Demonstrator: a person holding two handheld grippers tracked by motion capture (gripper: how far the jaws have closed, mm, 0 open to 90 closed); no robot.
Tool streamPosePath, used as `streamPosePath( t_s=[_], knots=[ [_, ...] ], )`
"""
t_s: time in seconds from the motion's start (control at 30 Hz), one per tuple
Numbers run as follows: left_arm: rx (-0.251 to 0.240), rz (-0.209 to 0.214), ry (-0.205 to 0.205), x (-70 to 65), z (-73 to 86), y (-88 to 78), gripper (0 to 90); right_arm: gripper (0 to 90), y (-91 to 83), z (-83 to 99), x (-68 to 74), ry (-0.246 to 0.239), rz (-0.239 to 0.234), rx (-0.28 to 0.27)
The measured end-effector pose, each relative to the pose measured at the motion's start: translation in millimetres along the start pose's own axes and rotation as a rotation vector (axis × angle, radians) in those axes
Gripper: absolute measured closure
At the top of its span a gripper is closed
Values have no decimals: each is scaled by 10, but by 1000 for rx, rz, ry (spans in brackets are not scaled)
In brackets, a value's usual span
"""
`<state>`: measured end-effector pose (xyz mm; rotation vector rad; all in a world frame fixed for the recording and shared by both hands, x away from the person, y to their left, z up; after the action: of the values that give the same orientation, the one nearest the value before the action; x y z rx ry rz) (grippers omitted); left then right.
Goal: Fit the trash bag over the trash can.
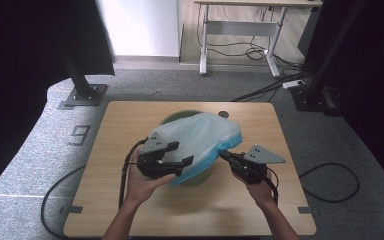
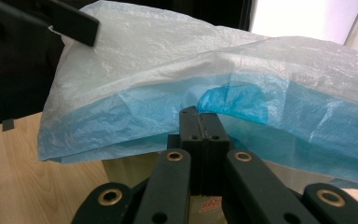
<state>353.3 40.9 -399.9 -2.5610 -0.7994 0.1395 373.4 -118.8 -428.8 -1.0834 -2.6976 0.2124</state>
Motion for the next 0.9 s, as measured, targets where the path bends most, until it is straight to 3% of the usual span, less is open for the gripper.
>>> streamPosePath(
  t_s=[0.1,0.27,0.37,0.6,0.8,0.9],
  knots=[
    [26,22,8,-101,7,155,289,887,-8,5,10,-3,-4,2],
    [53,25,-12,-105,35,287,316,887,-25,-3,16,1,-6,-2],
    [60,35,-19,-93,58,321,442,887,-32,-11,18,4,-10,-6],
    [54,124,-43,-146,73,343,698,887,-39,-19,39,15,-26,-9],
    [21,163,-68,-159,5,300,843,887,-65,-21,45,-2,-18,-5],
    [-24,185,-90,-134,-56,255,883,887,-73,-24,49,-12,-14,-1]
  ],
)
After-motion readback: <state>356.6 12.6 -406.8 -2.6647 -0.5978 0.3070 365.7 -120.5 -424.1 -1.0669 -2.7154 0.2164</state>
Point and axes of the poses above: each handheld gripper's, and its own axes: y roughly forward along the jaws, z roughly out of its underside, x roughly to its left, the point moved 9 cm from there along y, roughly forward along the jaws, and after that the axes turned 10 degrees about y, right-handed, at the moved point
